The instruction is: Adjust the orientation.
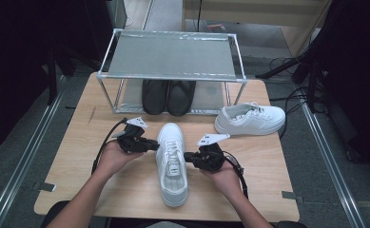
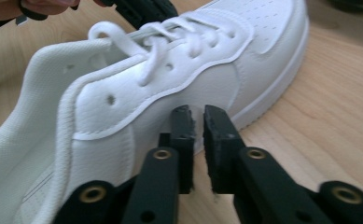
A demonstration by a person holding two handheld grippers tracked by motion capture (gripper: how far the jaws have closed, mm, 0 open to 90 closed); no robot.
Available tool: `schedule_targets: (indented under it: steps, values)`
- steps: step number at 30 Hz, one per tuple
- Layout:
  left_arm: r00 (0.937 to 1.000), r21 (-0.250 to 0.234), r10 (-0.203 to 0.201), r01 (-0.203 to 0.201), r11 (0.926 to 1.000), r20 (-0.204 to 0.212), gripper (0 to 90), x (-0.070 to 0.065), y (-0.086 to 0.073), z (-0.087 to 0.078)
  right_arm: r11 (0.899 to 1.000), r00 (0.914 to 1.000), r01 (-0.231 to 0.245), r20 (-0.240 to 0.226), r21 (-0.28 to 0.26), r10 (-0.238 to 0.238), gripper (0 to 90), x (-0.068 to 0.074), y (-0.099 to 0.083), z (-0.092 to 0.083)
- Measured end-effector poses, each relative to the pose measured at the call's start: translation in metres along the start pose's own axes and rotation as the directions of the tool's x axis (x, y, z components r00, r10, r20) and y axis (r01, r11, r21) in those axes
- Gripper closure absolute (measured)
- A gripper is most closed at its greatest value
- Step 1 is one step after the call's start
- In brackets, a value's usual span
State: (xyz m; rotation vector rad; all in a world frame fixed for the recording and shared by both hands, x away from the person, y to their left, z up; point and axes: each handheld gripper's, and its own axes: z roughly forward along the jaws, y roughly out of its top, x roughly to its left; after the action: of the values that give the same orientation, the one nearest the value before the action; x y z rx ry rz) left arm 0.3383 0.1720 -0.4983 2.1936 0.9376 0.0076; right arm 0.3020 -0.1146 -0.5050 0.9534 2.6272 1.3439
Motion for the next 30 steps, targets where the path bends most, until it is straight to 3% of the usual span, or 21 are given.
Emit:
schedule_targets:
  steps: [10,17,30]
  values:
    - [0.9994,-0.030,-0.006,0.005,0.9995,-0.033,48.0,0.003,-0.001,-0.006,0.999,0.9988,-0.028,0.040,-0.031,0.029,51.6,-0.024,-0.003,-0.013]
    - [0.9998,-0.035,0.013,-0.014,0.9993,-0.013,40.2,0.002,-0.004,-0.007,0.997,0.9962,-0.033,0.078,-0.068,0.038,49.7,-0.038,-0.004,-0.033]
    - [0.9994,-0.033,-0.004,0.003,0.9995,-0.034,37.2,0.003,-0.017,-0.013,0.991,0.9884,-0.079,0.121,-0.104,0.091,51.7,-0.064,0.005,-0.059]
